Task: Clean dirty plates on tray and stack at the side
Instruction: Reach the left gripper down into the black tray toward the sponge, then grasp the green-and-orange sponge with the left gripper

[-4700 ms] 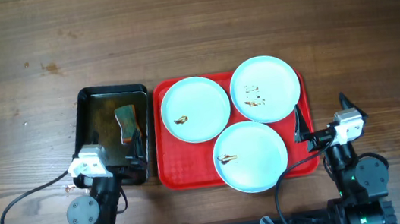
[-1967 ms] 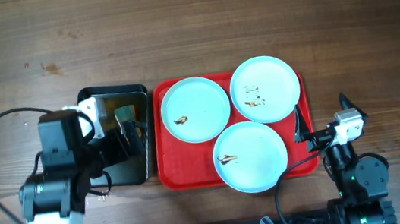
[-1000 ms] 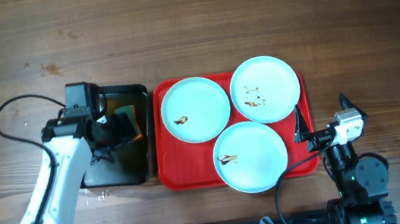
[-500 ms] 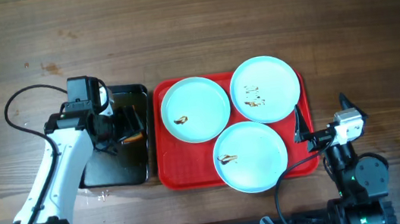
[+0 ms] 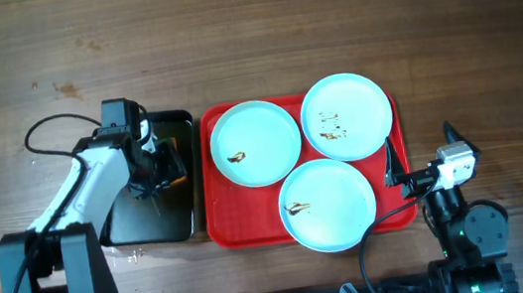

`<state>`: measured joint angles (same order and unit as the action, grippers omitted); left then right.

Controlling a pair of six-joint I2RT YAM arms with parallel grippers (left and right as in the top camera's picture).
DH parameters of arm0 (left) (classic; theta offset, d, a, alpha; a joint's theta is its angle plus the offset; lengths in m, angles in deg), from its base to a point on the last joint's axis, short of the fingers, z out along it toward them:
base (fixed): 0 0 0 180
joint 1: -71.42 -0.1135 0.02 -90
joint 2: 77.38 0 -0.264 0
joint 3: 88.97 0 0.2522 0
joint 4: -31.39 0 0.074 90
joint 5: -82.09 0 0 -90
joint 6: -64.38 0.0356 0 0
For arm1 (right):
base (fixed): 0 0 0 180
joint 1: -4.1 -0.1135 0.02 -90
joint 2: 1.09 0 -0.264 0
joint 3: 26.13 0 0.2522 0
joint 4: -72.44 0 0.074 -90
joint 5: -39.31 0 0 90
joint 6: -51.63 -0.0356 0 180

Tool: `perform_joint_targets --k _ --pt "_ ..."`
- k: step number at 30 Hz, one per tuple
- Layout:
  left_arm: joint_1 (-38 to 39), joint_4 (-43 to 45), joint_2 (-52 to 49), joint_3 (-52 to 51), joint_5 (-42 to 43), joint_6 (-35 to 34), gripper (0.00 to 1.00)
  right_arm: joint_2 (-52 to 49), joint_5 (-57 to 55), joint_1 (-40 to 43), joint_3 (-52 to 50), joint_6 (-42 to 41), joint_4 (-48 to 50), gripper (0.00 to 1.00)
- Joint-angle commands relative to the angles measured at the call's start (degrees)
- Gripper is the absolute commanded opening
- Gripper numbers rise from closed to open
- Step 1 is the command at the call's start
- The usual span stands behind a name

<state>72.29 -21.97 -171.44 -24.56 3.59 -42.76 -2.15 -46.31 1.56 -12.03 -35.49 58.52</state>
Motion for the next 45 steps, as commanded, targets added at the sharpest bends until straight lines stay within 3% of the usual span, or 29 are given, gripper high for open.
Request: perform_joint_targets --k 1,3,25,26,27,28,29,36,39,45 --pt "0.26 0.22 -0.98 1.07 0.66 -0.02 0.29 0.09 -1.03 -0.02 -0.04 0.11 0.26 1.00" --pt "0.24 0.28 -0.98 1.07 0.61 -0.09 0.04 0.09 -1.03 -0.02 -0.04 0.11 0.26 1.00" --pt "0.24 -8.50 -0.98 1.07 -10.14 -9.27 0.04 0.09 -1.03 -0.02 -0.04 0.13 0.26 1.00" --pt "0.26 -8.50 -0.98 1.07 -10.10 -9.29 0.08 0.09 -1.03 -0.02 -0.04 0.11 0.26 1.00" --pt "0.26 -8.50 -0.98 1.07 -10.01 -9.29 0.24 0.09 -1.03 -0.02 -0.04 0.15 0.26 1.00" --pt "0.26 -8.48 -0.98 1.07 -9.86 -9.27 0.82 0.09 -1.03 -0.02 -0.04 0.11 0.26 1.00" --pt "0.26 -8.31 -0.96 1.09 -9.84 -8.76 0.92 0.09 -1.03 -0.02 -0.04 0.11 0.26 1.00" --pt "0.26 -7.69 0.94 1.11 -7.72 -5.25 0.88 0.09 -1.03 -0.02 -0.04 0.13 0.26 1.00" --pt "0.26 -4.81 2.80 1.11 -7.19 -1.03 0.85 0.09 -1.03 -0.02 -0.04 0.13 0.26 1.00" --pt "0.26 2.64 3.63 1.11 -4.37 8.76 0.90 0.09 -1.03 -0.02 -0.04 0.13 0.26 1.00"
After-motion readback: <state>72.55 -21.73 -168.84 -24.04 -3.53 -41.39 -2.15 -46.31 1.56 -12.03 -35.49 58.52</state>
